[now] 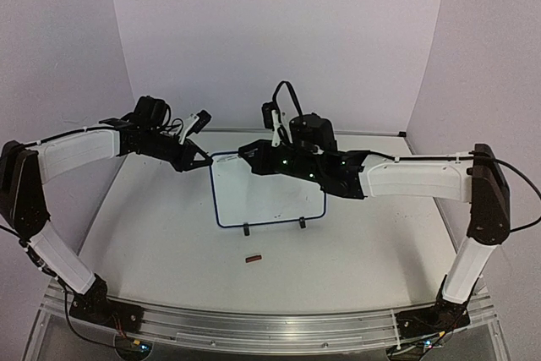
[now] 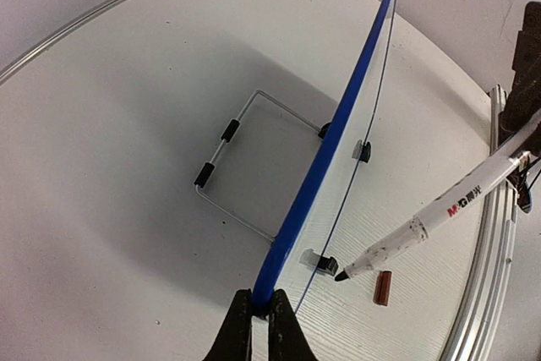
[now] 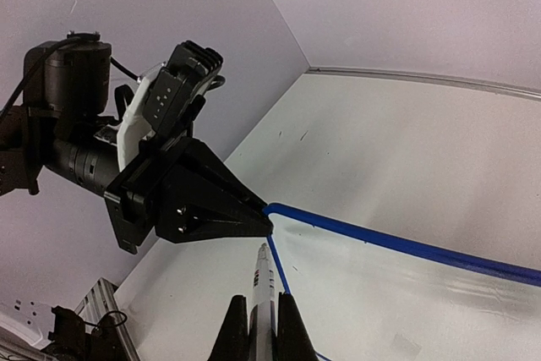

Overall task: Write a sentence on the whiteboard
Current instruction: Hold the whiteboard on the whiteboard stand, then write on the whiteboard with the whiteboard marker without the cap.

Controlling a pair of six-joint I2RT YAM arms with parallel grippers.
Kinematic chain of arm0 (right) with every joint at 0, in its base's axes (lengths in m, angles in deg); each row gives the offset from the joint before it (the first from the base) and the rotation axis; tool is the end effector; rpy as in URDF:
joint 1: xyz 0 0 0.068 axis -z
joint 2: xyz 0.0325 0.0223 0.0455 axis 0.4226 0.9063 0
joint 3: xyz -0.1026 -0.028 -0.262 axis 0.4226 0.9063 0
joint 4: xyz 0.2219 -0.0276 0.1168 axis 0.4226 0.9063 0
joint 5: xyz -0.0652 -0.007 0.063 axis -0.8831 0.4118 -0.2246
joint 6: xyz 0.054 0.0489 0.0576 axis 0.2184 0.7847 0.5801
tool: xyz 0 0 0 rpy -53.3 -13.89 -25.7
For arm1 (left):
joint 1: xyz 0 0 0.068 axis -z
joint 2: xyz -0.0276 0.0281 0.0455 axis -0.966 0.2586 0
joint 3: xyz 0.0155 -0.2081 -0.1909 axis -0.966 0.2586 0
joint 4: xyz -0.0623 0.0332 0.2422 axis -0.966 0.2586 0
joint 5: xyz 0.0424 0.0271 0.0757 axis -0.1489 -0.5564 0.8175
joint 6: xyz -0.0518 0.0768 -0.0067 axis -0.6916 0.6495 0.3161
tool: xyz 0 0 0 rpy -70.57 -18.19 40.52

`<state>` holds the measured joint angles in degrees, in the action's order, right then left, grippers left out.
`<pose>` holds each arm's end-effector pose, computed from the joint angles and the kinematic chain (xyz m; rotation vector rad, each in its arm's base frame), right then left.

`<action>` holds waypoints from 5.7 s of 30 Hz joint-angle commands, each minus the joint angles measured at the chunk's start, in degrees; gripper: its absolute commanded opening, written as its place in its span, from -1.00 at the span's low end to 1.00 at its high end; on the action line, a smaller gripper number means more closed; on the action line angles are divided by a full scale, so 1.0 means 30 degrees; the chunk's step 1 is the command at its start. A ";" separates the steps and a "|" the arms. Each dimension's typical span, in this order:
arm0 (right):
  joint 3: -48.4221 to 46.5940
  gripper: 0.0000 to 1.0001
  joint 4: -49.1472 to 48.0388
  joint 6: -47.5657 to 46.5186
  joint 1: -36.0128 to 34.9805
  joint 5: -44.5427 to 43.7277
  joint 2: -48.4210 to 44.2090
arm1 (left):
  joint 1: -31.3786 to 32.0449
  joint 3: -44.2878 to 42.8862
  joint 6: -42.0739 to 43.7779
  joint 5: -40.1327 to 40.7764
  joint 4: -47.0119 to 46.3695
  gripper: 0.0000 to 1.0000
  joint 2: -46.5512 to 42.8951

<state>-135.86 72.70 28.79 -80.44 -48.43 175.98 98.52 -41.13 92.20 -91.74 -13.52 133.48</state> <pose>0.2637 0.3958 0.3059 -0.5196 1.8106 1.1124 0.3123 -0.1882 0.2636 1.0115 2.0567 -0.7987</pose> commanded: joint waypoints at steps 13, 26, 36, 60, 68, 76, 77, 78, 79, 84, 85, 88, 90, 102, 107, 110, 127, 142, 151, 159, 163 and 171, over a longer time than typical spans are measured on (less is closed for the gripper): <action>-0.0635 -1.00 -0.0581 -0.0291 -0.0121 -0.0304 0.0342 | 0.0226 0.1017 0.1933 0.0171 -0.0186 -1.00 -0.0790; -0.1020 -1.00 -0.0554 -0.0334 -0.0104 -0.0848 0.1018 | 0.0275 0.0975 0.1930 0.0247 -0.0099 -1.00 -0.0791; -0.0691 -1.00 -0.0222 -0.0326 -0.0096 -0.1298 0.1105 | 0.0283 0.0958 0.1950 0.0275 -0.0070 -1.00 -0.0736; -0.0394 -1.00 0.1012 -0.0186 -0.0109 -0.1072 0.1557 | 0.0308 0.0894 0.1945 0.0479 -0.0041 -1.00 -0.0700; -0.0151 -1.00 0.0752 -0.0063 -0.0116 -0.0305 0.0713 | 0.0310 0.0897 0.1965 0.0569 -0.0019 -1.00 -0.0719; 0.0276 -1.00 -0.0453 0.0331 -0.0101 0.0354 -0.0364 | 0.0320 0.0895 0.1958 0.0606 -0.0012 -1.00 -0.0802; 0.0324 -1.00 -0.0486 0.0310 -0.0099 0.0163 -0.0404 | 0.0311 0.0890 0.1974 0.0617 -0.0012 -1.00 -0.0817; 0.0390 -1.00 -0.0545 0.0264 -0.0107 -0.0046 -0.0412 | 0.0318 0.0901 0.1968 0.0632 -0.0012 -1.00 -0.0820; 0.0422 -1.00 -0.0592 0.0225 -0.0104 -0.0159 -0.0399 | 0.0322 0.0915 0.1968 0.0648 0.0003 -1.00 -0.0820; 0.0378 -1.00 -0.0929 0.0299 -0.0104 -0.0104 -0.0220 | 0.0377 0.0920 0.1992 0.0741 0.0021 -1.00 -0.0820; 0.0332 -1.00 -0.0945 0.0301 -0.0105 -0.0124 -0.0154 | 0.0392 0.0907 0.1989 0.0746 0.0036 -1.00 -0.0812; 0.0194 -1.00 -0.0962 0.0300 -0.0100 -0.0210 0.0021 | 0.0420 0.0917 0.2005 0.0793 0.0050 -1.00 -0.0791; 0.0117 -1.00 -0.0962 0.0301 -0.0104 -0.0310 0.0171 | 0.0463 0.0921 0.2015 0.0829 0.0076 -1.00 -0.0791; -0.0378 -1.00 -0.0443 0.0199 -0.0107 -0.0879 0.0806 | 0.0514 0.0897 0.2056 0.0895 0.0106 -1.00 -0.0723; -0.0635 -1.00 -0.0227 0.0180 -0.0109 -0.0950 0.0982 | 0.0534 0.0897 0.2063 0.0899 0.0109 -1.00 -0.0720; -0.0637 -1.00 -0.0183 0.0129 -0.0101 -0.1186 0.1000 | 0.0520 0.0897 0.2093 0.0939 0.0135 -1.00 -0.0725; 0.0829 -1.00 -0.0247 -0.0058 -0.0104 -0.3102 -0.0319 | 0.0527 0.0861 0.2097 0.0993 0.0164 -1.00 -0.0603; 0.1298 -1.00 -0.1022 0.0244 -0.0096 -0.1381 -0.1731 | 0.0543 0.0833 0.2141 0.1080 0.0223 -1.00 -0.0615; 0.0616 -1.00 -0.1021 0.0084 -0.0096 -0.1947 -0.0816 | 0.0575 0.0868 0.2169 0.1144 0.0225 -1.00 -0.0615; 0.0236 -1.00 -0.1027 -0.0151 -0.0099 -0.2687 -0.0389 | 0.0631 0.0864 0.2198 0.1188 0.0273 -1.00 -0.0590; 0.0014 -1.00 -0.1085 -0.0215 -0.0096 -0.2603 -0.0189 | 0.0658 0.0865 0.2185 0.1257 0.0297 -1.00 -0.0559; 0.0075 -1.00 -0.1132 -0.0262 -0.0105 -0.2964 -0.0011 | 0.0691 0.0858 0.2254 0.1322 0.0335 -1.00 -0.0547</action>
<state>-133.79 71.37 28.60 -80.70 -55.57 175.04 99.83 -39.15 95.44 -91.10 -15.41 131.79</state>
